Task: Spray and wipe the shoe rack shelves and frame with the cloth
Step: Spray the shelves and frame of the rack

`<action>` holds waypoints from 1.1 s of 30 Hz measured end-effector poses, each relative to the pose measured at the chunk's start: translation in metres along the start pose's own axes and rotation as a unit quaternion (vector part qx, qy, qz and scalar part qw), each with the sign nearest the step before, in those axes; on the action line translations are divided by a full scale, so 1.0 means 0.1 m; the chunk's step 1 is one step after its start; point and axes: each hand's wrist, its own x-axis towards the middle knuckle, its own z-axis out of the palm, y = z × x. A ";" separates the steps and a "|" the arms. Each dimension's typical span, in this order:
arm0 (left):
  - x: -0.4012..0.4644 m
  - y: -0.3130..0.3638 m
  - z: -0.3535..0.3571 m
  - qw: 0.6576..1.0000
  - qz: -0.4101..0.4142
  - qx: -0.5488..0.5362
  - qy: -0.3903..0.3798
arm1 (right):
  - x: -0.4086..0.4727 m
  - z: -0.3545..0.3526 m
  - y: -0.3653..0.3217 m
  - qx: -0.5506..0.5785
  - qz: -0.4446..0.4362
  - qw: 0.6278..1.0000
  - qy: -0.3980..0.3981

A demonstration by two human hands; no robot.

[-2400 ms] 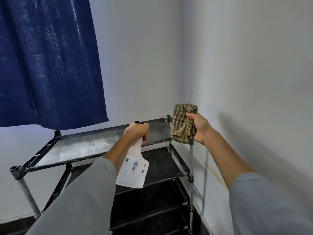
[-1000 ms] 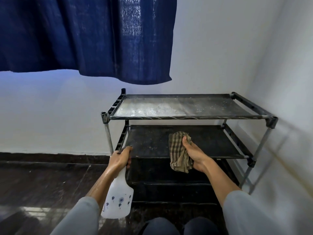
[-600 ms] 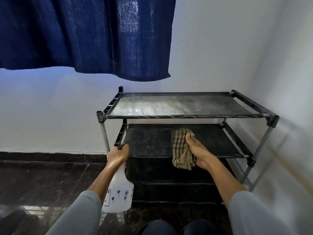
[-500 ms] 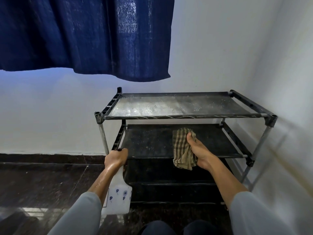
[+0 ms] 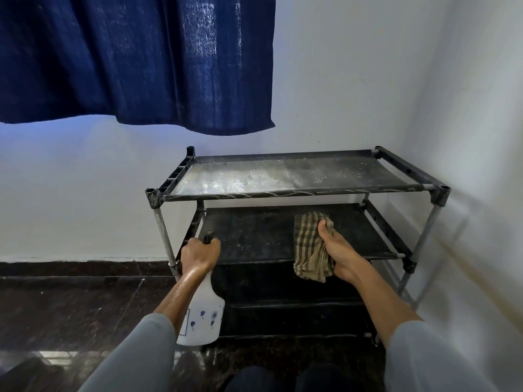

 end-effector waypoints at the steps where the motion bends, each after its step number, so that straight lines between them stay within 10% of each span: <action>1: -0.01 0.02 0.03 1.000 -0.001 -0.005 -0.018 | 0.00 -0.02 -0.01 0.002 0.000 1.000 0.003; 6: -0.06 0.01 0.17 0.987 -0.024 -0.042 -0.150 | -0.03 -0.17 -0.03 0.016 -0.007 1.000 0.011; 12: -0.16 0.10 0.34 0.995 0.007 0.003 -0.102 | -0.07 -0.36 -0.04 0.029 -0.020 0.999 0.015; 18: -0.19 0.22 0.44 0.967 -0.055 -0.031 -0.248 | -0.09 -0.52 -0.09 0.042 -0.026 0.999 0.020; 33: -0.36 0.60 0.82 0.956 -0.061 -0.047 -0.285 | -0.06 -0.92 -0.02 0.054 -0.033 0.997 0.048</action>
